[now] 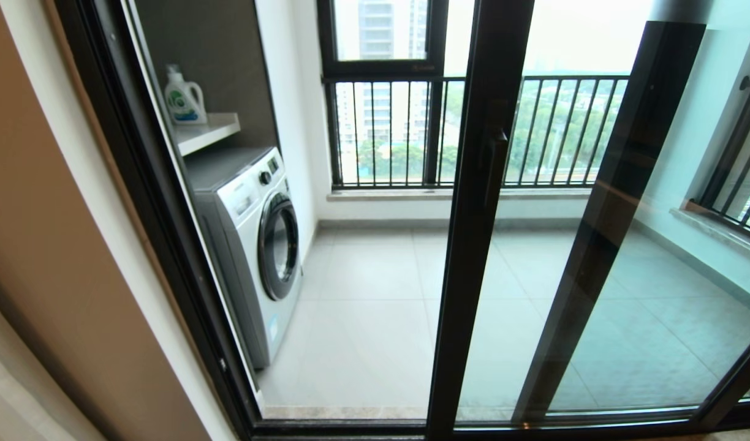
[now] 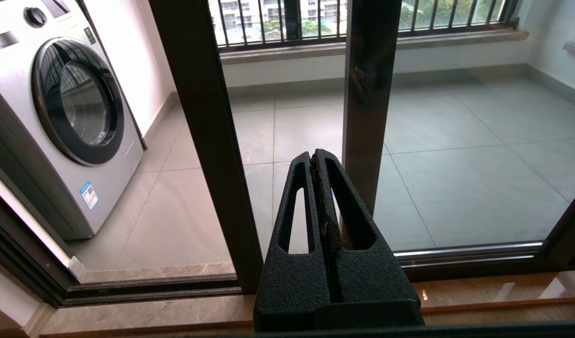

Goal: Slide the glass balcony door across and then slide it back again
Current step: Open the slid door

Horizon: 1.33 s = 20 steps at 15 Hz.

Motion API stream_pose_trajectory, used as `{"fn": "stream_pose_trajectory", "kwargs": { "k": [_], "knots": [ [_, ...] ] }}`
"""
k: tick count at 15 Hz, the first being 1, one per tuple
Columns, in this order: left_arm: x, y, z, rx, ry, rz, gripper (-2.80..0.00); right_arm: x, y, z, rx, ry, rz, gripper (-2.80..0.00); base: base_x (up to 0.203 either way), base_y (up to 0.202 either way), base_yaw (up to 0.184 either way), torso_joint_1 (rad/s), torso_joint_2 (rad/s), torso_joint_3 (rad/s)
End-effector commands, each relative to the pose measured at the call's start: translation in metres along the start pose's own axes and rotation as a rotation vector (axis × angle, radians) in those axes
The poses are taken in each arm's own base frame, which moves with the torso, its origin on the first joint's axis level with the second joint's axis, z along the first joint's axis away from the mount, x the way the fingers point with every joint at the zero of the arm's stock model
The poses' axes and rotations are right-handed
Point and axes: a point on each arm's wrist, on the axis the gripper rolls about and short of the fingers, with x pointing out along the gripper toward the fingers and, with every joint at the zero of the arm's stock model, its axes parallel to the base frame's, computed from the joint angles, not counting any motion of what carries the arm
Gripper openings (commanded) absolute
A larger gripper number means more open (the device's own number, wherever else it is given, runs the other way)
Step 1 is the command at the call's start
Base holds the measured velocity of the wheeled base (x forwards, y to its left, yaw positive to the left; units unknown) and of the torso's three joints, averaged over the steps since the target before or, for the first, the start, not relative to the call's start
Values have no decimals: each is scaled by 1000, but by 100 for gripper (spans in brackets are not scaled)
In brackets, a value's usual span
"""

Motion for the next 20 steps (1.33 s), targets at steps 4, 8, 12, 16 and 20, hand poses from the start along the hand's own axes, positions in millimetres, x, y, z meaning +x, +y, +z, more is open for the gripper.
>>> {"fn": "stream_pose_trajectory", "kwargs": {
  "k": [4, 8, 12, 16, 20],
  "knots": [
    [0, 0, 0, -5, 3, 5, -280, 1, 0, -3, -1, 12, 0, -280, 0, 0, 0, 0, 0, 0],
    [0, 0, 0, -5, 3, 5, -280, 1, 0, -4, -25, 14, 3, -280, 0, 0, 0, 0, 0, 0],
    [0, 0, 0, -5, 3, 5, -280, -4, 1, 24, -9, -59, 9, -280, 0, 0, 0, 0, 0, 0],
    [0, 0, 0, -5, 3, 5, -280, 24, 5, 115, 20, -21, 55, -280, 0, 0, 0, 0, 0, 0],
    [0, 0, 0, -5, 3, 5, -280, 109, 12, 158, 2, 107, 229, -280, 0, 0, 0, 0, 0, 0]
  ]
}}
